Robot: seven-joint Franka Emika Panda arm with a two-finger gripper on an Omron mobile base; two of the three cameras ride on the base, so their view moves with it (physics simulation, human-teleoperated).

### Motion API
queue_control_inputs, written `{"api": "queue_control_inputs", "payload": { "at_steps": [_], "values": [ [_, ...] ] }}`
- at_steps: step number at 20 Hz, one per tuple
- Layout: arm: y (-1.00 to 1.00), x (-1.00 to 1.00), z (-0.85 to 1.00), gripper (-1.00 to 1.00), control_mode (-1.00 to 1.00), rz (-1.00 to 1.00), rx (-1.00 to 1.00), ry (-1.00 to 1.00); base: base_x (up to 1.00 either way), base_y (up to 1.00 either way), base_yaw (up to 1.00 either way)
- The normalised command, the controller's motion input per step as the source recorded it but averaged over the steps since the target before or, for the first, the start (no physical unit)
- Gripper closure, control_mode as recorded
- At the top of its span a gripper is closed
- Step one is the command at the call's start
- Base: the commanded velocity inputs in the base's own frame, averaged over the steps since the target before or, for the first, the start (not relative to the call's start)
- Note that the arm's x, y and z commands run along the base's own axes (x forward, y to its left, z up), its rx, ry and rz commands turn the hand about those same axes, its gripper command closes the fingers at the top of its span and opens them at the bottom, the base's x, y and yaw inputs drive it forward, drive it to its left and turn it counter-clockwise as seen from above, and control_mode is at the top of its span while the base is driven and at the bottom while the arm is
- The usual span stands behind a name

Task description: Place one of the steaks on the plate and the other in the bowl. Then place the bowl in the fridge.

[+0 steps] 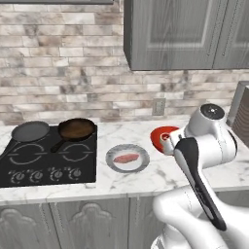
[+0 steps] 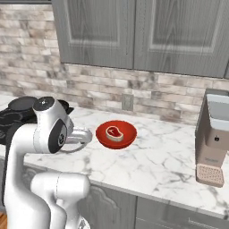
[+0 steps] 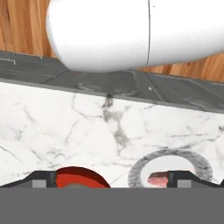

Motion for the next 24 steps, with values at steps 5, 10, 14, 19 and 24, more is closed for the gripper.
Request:
{"api": "queue_control_inputs", "payload": {
  "at_steps": [5, 10, 14, 19, 24],
  "values": [
    [0.08, -0.02, -0.03, -1.0, 1.0, 0.07, -0.07, 0.0, -0.07, 0.02, 0.03],
    [0.0, 0.0, 0.0, -1.0, 1.0, 0.0, 0.0, 0.0, -0.37, 0.0, 0.03],
    [0.0, 0.0, 0.0, -1.0, 1.0, 0.0, 0.0, 0.0, -0.6, 0.0, 0.0],
    [0.0, 0.0, 0.0, -1.0, 1.0, 0.0, 0.0, 0.0, -0.38, 0.0, -0.14],
    [0.0, 0.0, 0.0, -1.0, 1.0, 0.0, 0.0, 0.0, -0.21, 0.0, -0.38]
  ]
}}
